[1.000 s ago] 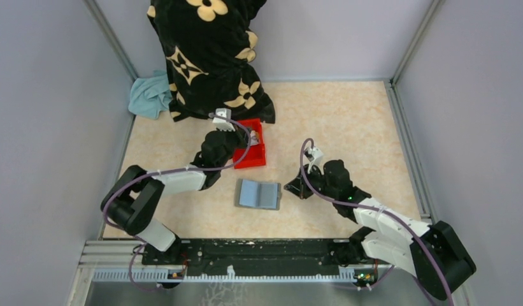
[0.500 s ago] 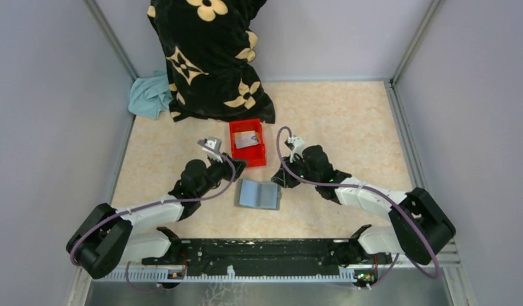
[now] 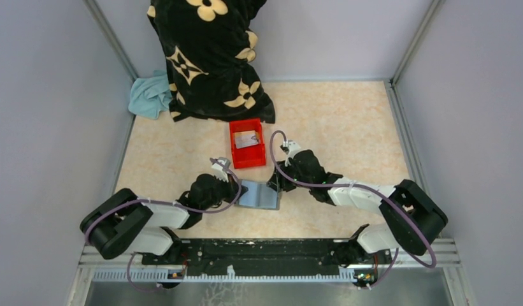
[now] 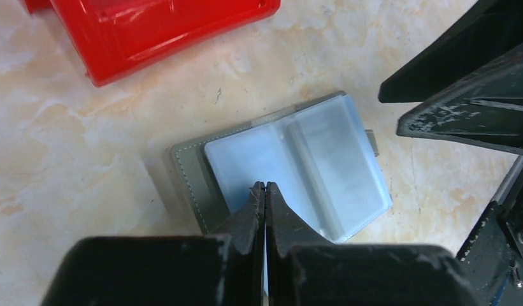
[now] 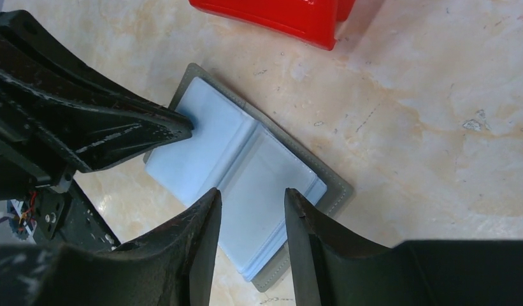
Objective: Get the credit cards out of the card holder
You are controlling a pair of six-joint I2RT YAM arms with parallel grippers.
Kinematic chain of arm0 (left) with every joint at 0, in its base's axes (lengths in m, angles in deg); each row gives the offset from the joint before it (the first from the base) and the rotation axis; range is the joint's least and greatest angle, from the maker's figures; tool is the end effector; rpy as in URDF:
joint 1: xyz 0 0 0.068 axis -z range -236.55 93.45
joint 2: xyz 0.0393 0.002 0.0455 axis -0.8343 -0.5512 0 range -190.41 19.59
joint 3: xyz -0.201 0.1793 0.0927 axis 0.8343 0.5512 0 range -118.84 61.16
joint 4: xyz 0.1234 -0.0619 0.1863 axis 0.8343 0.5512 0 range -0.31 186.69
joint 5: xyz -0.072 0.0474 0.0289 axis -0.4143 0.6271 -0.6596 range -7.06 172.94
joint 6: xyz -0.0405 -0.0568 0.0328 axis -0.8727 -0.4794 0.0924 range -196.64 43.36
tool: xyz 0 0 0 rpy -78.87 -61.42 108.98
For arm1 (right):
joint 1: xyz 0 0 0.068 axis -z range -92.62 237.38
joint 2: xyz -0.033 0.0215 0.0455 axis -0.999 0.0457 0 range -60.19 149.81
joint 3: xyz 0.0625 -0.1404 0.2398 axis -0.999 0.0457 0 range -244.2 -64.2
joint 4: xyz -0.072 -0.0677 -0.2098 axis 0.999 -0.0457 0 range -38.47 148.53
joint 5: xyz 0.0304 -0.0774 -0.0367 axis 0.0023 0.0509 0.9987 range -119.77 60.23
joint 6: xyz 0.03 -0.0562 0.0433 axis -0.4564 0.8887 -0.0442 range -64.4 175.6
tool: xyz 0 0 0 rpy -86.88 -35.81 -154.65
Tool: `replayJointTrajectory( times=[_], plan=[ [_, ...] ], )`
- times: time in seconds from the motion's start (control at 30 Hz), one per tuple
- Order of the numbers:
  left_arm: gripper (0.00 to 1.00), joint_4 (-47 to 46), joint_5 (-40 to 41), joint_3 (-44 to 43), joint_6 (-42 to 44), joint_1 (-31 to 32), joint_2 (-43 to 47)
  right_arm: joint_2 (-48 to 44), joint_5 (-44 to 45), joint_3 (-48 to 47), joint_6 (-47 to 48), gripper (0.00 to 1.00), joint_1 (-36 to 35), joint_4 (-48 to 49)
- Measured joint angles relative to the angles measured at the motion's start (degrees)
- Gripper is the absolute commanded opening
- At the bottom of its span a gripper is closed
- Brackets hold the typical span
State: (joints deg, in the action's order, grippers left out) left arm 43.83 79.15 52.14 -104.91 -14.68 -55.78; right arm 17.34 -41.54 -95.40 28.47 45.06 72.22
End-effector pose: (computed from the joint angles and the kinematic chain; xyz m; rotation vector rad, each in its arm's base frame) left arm 0.1619 -0.1509 0.1610 0.2865 2.0097 -0.8642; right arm 0.1886 0.1898 0.1961 -0.4270 2.2334 0.8999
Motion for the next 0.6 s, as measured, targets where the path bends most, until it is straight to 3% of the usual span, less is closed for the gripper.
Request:
replayJointTrajectory(
  times=[0.23, 0.6],
  plan=[
    [0.00, -4.4, -0.4, -0.6, -0.9, 0.0, -7.8, 0.7, 1.4, 2.5, -1.9, 0.41, -1.9, 1.8],
    [0.00, -6.7, -0.4, -0.1, -2.0, 0.0, -9.0, 0.6, 2.3, 8.4, -4.1, 0.40, -1.9, 6.4]
  ],
)
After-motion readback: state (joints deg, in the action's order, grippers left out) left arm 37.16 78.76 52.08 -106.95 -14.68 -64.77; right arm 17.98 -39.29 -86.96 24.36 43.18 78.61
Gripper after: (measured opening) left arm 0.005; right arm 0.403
